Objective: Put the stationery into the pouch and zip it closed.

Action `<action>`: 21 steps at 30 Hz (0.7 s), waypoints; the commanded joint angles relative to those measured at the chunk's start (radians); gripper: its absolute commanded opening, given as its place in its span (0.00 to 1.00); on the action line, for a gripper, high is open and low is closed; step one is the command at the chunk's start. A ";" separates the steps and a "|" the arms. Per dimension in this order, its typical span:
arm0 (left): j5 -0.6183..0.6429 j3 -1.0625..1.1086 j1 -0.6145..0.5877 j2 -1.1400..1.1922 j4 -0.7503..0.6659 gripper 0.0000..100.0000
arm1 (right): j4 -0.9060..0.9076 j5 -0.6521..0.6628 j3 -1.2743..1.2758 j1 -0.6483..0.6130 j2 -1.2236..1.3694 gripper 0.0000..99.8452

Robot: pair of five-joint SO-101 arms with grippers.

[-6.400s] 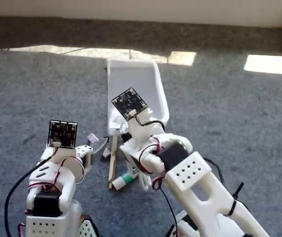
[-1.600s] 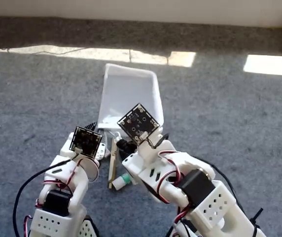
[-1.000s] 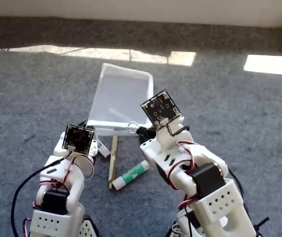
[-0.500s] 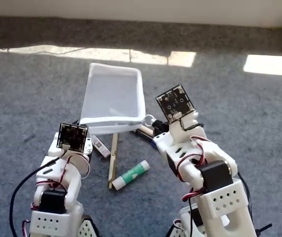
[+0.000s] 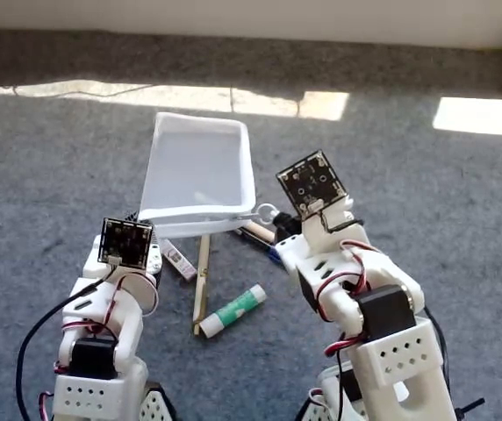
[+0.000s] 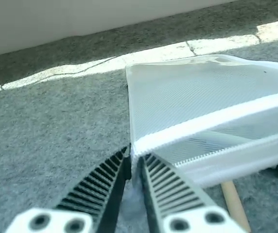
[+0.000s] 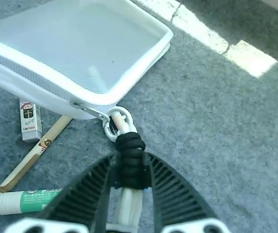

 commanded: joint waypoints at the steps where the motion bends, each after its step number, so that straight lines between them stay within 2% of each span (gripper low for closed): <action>1: -0.006 -0.051 -0.027 -0.012 -0.015 0.01 | 0.001 0.011 -0.025 0.038 -0.035 0.01; 8: -0.006 -0.045 -0.019 -0.010 -0.015 0.01 | 0.047 -0.018 -0.044 -0.036 -0.036 0.01; 12: 0.002 -0.044 -0.019 -0.010 -0.014 0.12 | 0.127 -0.032 -0.117 -0.117 -0.036 0.01; 17: 0.155 -0.047 -0.022 -0.010 0.046 0.30 | 0.173 -0.034 -0.151 -0.156 -0.036 0.01; 21: 0.157 -0.044 -0.022 -0.010 0.049 0.33 | 0.173 -0.034 -0.151 -0.156 -0.036 0.01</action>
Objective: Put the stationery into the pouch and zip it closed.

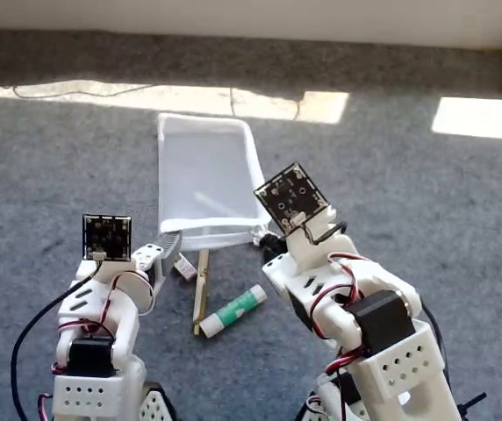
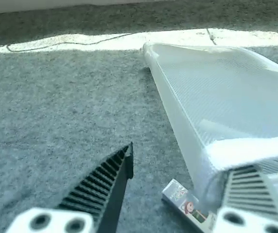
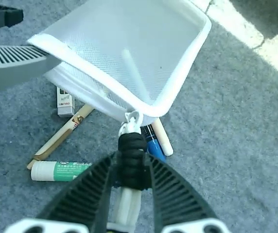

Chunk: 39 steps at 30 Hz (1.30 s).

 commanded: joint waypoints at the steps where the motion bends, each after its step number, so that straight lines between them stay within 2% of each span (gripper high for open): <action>1: 0.021 -0.042 -0.008 -0.010 0.005 0.33 | 0.008 -0.011 -0.067 -0.016 -0.035 0.01; 10: 0.018 -0.016 -0.007 -0.010 -0.003 0.33 | 0.173 -0.011 -0.208 -0.096 -0.035 0.01; 17: 0.017 -0.015 -0.007 -0.010 -0.003 0.33 | 0.189 -0.037 -0.225 -0.110 -0.035 0.01; 20: -0.025 -0.015 -0.005 -0.010 -0.003 0.27 | 0.193 -0.037 -0.225 -0.110 -0.035 0.01; 25: -0.144 -0.015 0.068 -0.010 0.002 0.14 | 0.199 -0.037 -0.225 -0.110 -0.061 0.01; 30: -0.175 -0.027 0.074 -0.010 0.003 0.05 | 0.194 -0.037 -0.219 -0.110 -0.151 0.01; 33: -0.175 -0.068 0.073 -0.010 0.026 0.02 | 0.174 -0.037 -0.217 -0.110 -0.176 0.01; 37: -0.175 -0.185 0.076 -0.010 0.146 0.01 | 0.133 -0.038 -0.206 -0.108 -0.170 0.01; 39: -0.172 -0.232 0.077 -0.010 0.189 0.01 | 0.130 -0.038 -0.185 -0.107 -0.171 0.05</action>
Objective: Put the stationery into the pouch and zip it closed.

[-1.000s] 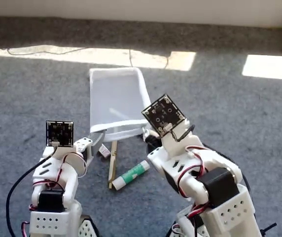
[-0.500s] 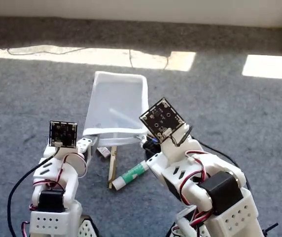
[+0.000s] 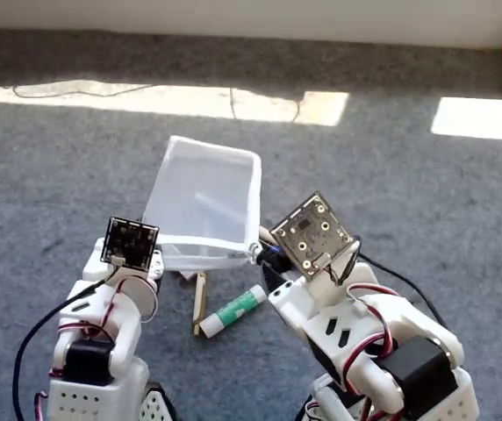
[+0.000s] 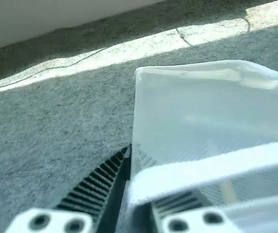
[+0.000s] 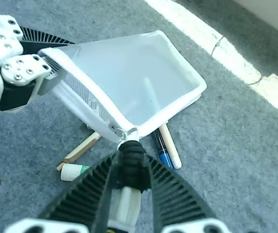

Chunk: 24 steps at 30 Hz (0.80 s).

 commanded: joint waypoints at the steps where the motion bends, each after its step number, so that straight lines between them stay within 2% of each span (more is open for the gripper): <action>1: -0.008 -0.151 0.018 -0.010 0.091 0.01 | -0.042 -0.011 -0.018 -0.004 -0.015 0.08; 3: -0.008 -0.168 0.015 -0.010 0.097 0.01 | -0.044 -0.014 -0.008 -0.004 -0.015 0.14; 6: -0.006 -0.193 0.013 -0.008 0.100 0.01 | -0.062 -0.089 -0.005 -0.001 -0.015 0.20; 16: 0.044 -0.380 0.013 -0.007 0.249 0.01 | -0.071 -0.104 -0.005 0.035 -0.013 0.20; 24: 0.069 -0.501 0.015 0.031 0.328 0.01 | -0.220 -0.107 0.125 0.105 -0.013 0.20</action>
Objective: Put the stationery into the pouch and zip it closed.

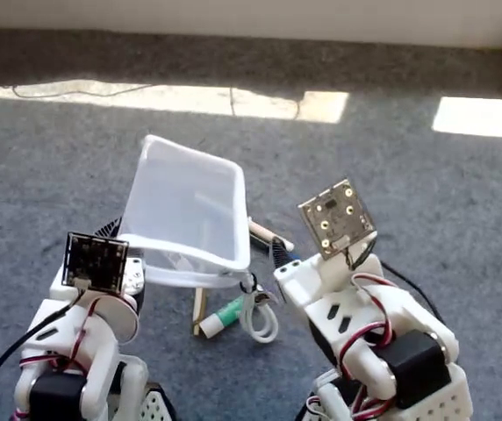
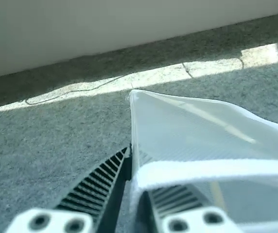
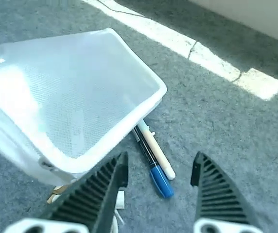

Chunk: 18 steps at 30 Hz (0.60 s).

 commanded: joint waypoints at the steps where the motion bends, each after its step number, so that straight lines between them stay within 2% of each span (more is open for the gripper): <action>1: 0.051 -0.120 0.013 0.065 0.021 0.01 | -0.097 -0.008 0.047 0.018 -0.005 0.20; 11: 0.144 -0.397 -0.002 0.489 0.048 0.01 | -0.147 -0.008 0.088 0.031 -0.004 0.20; 18: 0.224 -0.492 -0.105 0.625 0.049 0.01 | -0.182 -0.009 0.090 0.122 0.025 0.20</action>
